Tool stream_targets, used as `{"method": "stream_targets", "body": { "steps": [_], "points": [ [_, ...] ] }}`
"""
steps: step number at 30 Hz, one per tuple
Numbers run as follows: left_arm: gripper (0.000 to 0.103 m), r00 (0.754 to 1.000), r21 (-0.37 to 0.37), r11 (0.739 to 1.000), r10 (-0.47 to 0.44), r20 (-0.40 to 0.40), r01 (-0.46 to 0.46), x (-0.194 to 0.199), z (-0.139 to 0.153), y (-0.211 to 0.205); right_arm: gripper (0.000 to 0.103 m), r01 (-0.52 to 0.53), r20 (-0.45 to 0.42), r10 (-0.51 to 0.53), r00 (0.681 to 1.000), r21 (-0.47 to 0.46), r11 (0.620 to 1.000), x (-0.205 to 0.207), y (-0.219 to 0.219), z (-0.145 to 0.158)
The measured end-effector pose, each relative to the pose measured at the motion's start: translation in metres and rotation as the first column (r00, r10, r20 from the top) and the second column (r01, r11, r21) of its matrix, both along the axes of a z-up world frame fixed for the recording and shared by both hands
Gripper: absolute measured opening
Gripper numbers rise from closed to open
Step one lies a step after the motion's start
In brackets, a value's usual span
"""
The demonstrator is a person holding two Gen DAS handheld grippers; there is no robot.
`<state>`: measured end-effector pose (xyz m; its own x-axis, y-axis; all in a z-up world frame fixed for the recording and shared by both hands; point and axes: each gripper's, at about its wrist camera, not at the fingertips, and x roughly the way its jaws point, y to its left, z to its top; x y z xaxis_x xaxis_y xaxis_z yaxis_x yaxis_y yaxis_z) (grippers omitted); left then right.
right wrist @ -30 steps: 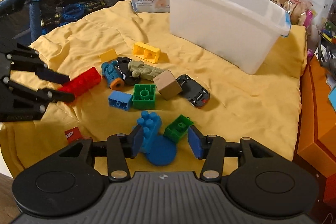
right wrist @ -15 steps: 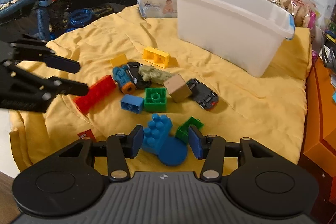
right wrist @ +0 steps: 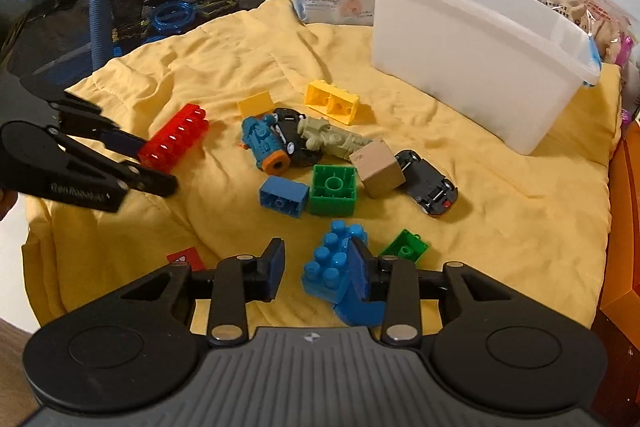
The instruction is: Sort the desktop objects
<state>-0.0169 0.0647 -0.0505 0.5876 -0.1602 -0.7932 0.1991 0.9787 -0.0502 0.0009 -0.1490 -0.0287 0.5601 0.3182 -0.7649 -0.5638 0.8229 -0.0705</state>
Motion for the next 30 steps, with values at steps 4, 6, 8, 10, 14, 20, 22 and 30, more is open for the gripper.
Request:
{"method": "stream_targets", "body": {
  "steps": [4,6,8,10,14,20,22,30],
  "points": [
    [0.044,0.999,-0.016,0.999,0.044,0.018,-0.044,0.0,0.004,0.011,0.038,0.0,0.002,0.0,1.0,0.0,1.0,0.001,0.001,0.002],
    [0.044,0.997,0.007,0.998,0.06,0.042,-0.06,-0.004,0.009,0.014,0.038,0.004,0.004,-0.004,1.0,-0.002,1.0,0.001,0.001,0.002],
    [0.044,0.995,0.04,0.996,0.083,0.055,-0.085,-0.006,0.01,0.017,0.039,0.011,-0.002,-0.011,1.0,0.002,1.0,0.003,-0.001,0.001],
    [0.044,0.991,0.055,0.991,0.117,0.07,-0.121,-0.007,0.012,0.02,0.039,0.022,-0.009,-0.022,1.0,-0.002,1.0,0.005,-0.002,-0.001],
    [0.044,0.985,0.114,0.981,0.146,0.091,-0.156,-0.003,0.012,0.024,0.039,0.035,-0.044,-0.035,0.998,-0.006,0.999,0.008,-0.005,-0.007],
    [0.044,0.963,0.217,0.976,-0.062,0.263,0.004,-0.021,0.036,-0.004,0.036,0.017,-0.026,-0.017,1.0,-0.017,1.0,0.006,-0.003,-0.007],
    [0.044,0.949,0.272,0.959,-0.153,0.275,0.076,-0.023,0.036,-0.017,0.037,0.009,-0.004,-0.01,1.0,-0.027,1.0,0.005,0.0,-0.005],
    [0.044,0.953,0.335,0.922,-0.26,0.156,0.196,-0.006,0.006,-0.034,0.039,0.009,-0.009,-0.01,1.0,-0.055,0.998,0.008,0.005,-0.009]
  ]
}}
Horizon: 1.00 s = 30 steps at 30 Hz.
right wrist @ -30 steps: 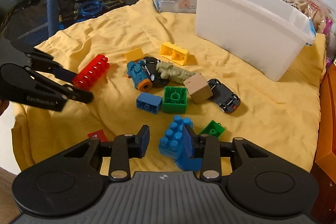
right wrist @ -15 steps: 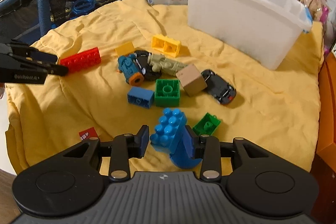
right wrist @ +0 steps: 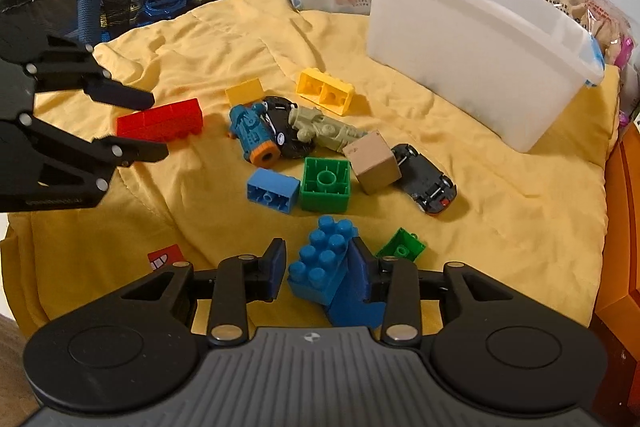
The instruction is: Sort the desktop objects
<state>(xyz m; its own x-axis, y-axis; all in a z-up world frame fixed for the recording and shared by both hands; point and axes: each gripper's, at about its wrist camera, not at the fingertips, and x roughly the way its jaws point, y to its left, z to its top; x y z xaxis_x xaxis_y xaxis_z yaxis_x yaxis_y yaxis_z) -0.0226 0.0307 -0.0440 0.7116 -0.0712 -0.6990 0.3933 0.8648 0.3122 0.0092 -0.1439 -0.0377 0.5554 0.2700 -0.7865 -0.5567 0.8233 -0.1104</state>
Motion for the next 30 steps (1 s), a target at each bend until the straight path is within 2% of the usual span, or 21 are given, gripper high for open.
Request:
{"method": "stream_targets", "body": {
  "steps": [5,7,10,12,14,15,20,24,26,27,28,30],
  "points": [
    [0.044,0.999,-0.013,0.999,0.045,-0.027,-0.045,0.01,-0.009,0.014,0.037,0.022,-0.022,-0.022,1.0,-0.005,1.0,0.002,-0.002,-0.003],
    [0.03,0.994,-0.069,0.994,0.077,-0.075,-0.083,0.017,-0.011,0.026,0.037,0.025,-0.025,-0.025,0.999,-0.006,1.0,0.003,-0.003,-0.004],
    [0.025,0.981,-0.193,0.969,0.125,-0.148,-0.152,0.026,-0.01,0.044,0.036,0.029,-0.027,-0.029,0.999,-0.004,1.0,0.002,-0.003,-0.003],
    [0.025,0.971,-0.282,0.943,0.123,-0.205,-0.179,0.031,-0.005,0.052,0.035,0.031,-0.029,-0.031,0.999,0.003,1.0,0.002,-0.004,-0.003],
    [0.025,0.957,-0.405,0.892,0.089,-0.277,-0.201,0.033,-0.002,0.055,0.033,0.032,-0.034,-0.032,0.999,0.015,0.999,0.002,-0.004,-0.001],
    [0.025,0.951,-0.444,0.873,0.068,-0.302,-0.203,0.032,-0.001,0.053,0.032,0.035,-0.043,-0.034,0.999,0.032,0.999,0.002,-0.005,-0.001],
    [0.025,0.938,-0.539,0.823,-0.023,-0.347,-0.179,0.02,-0.001,0.029,0.032,0.038,-0.098,-0.026,0.995,0.124,0.992,0.003,-0.006,0.001],
    [0.029,0.928,-0.523,0.829,-0.013,-0.373,-0.198,0.021,-0.015,0.022,0.032,0.046,-0.133,-0.03,0.991,0.12,0.992,0.004,-0.004,-0.007],
    [0.032,0.933,-0.515,0.833,0.002,-0.36,-0.201,0.022,-0.015,0.024,0.033,0.052,-0.136,-0.035,0.99,0.122,0.991,0.004,-0.006,-0.007],
    [0.035,0.938,-0.501,0.843,0.013,-0.346,-0.196,0.022,-0.014,0.024,0.033,0.052,-0.13,-0.036,0.991,0.118,0.992,0.004,-0.006,-0.007],
    [0.043,0.946,-0.475,0.86,0.028,-0.323,-0.187,0.02,-0.011,0.021,0.034,0.052,-0.124,-0.037,0.992,0.115,0.992,0.003,-0.006,-0.007],
    [0.051,0.955,-0.434,0.883,0.051,-0.291,-0.179,0.019,-0.006,0.021,0.034,0.047,-0.118,-0.034,0.992,0.113,0.992,0.003,-0.005,-0.007]
  ]
}}
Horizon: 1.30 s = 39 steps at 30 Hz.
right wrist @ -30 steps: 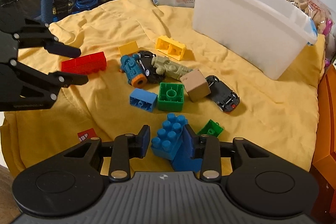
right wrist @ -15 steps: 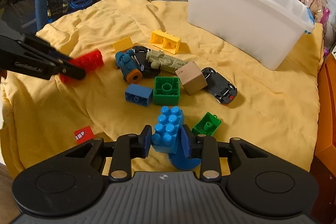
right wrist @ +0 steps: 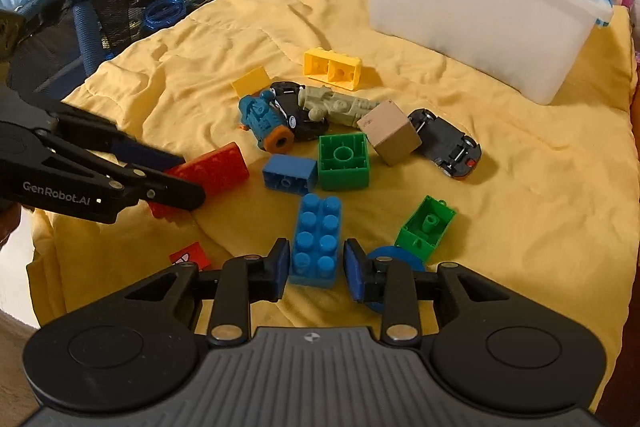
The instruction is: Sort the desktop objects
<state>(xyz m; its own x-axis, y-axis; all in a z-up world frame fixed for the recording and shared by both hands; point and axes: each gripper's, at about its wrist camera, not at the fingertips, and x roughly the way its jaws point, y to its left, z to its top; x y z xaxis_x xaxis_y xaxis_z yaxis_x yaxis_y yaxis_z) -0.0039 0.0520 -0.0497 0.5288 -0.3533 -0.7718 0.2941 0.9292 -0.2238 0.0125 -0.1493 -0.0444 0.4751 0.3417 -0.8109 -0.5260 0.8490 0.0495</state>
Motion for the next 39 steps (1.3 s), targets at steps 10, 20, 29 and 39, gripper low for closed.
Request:
{"method": "stream_targets", "body": {
  "steps": [10,20,29,39],
  "points": [
    [0.057,0.984,0.079,0.986,0.141,0.109,-0.15,0.003,0.014,0.028,0.034,-0.02,0.016,0.02,1.0,-0.015,1.0,0.0,0.001,0.0],
    [0.057,0.989,0.072,0.989,0.124,0.075,-0.129,0.003,0.01,0.03,0.034,-0.025,0.016,0.025,1.0,-0.013,1.0,0.001,0.0,0.0],
    [0.056,0.991,0.107,0.994,0.015,0.135,-0.03,0.007,0.013,0.003,0.034,-0.024,0.009,0.024,1.0,-0.011,1.0,0.0,-0.001,-0.001],
    [0.054,0.996,0.008,0.998,0.06,0.064,-0.061,0.019,0.007,0.014,0.037,-0.015,0.009,0.015,1.0,-0.01,1.0,0.001,-0.004,-0.001]
  ]
}}
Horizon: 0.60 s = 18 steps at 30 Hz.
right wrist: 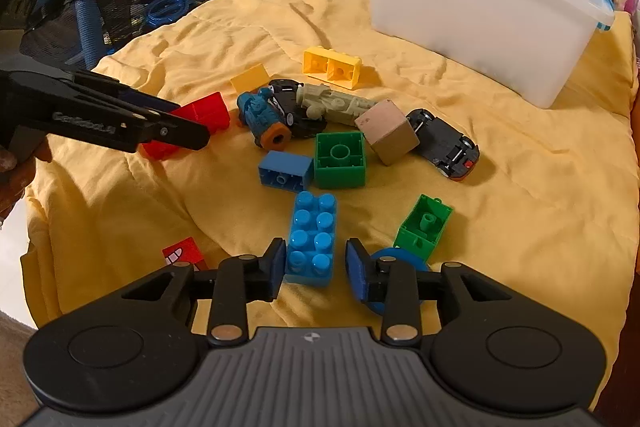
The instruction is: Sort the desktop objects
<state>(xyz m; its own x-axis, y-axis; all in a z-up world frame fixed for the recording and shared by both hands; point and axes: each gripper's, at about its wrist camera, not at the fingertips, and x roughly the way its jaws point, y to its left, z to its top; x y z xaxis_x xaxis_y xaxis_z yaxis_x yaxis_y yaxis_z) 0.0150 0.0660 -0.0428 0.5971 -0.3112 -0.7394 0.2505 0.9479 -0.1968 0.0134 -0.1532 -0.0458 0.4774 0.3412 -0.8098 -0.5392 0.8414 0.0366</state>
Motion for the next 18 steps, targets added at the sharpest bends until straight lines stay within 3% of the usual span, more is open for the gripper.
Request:
{"method": "stream_targets", "body": {
  "steps": [3,8,10,15,18],
  "points": [
    [0.055,0.993,0.006,0.994,-0.112,0.026,0.112,-0.009,0.008,-0.02,0.038,0.005,-0.002,-0.005,1.0,0.0,1.0,0.001,-0.001,-0.001],
    [0.055,0.979,-0.072,0.976,-0.205,-0.007,0.204,-0.018,0.011,-0.044,0.038,0.005,-0.001,-0.005,1.0,0.001,1.0,0.001,-0.001,0.0],
    [0.055,0.974,-0.042,0.973,-0.228,0.005,0.228,-0.026,0.013,-0.052,0.038,0.005,-0.001,-0.005,1.0,0.001,1.0,0.001,-0.001,0.0],
    [0.055,0.986,0.055,0.988,-0.15,0.076,0.146,-0.03,0.024,-0.041,0.039,0.011,-0.002,-0.011,1.0,0.006,1.0,0.002,-0.002,0.0],
    [0.055,0.993,0.134,0.985,-0.112,0.047,0.105,-0.019,0.013,-0.039,0.039,0.014,-0.002,-0.014,1.0,0.008,1.0,0.002,-0.002,0.0]
  ]
}}
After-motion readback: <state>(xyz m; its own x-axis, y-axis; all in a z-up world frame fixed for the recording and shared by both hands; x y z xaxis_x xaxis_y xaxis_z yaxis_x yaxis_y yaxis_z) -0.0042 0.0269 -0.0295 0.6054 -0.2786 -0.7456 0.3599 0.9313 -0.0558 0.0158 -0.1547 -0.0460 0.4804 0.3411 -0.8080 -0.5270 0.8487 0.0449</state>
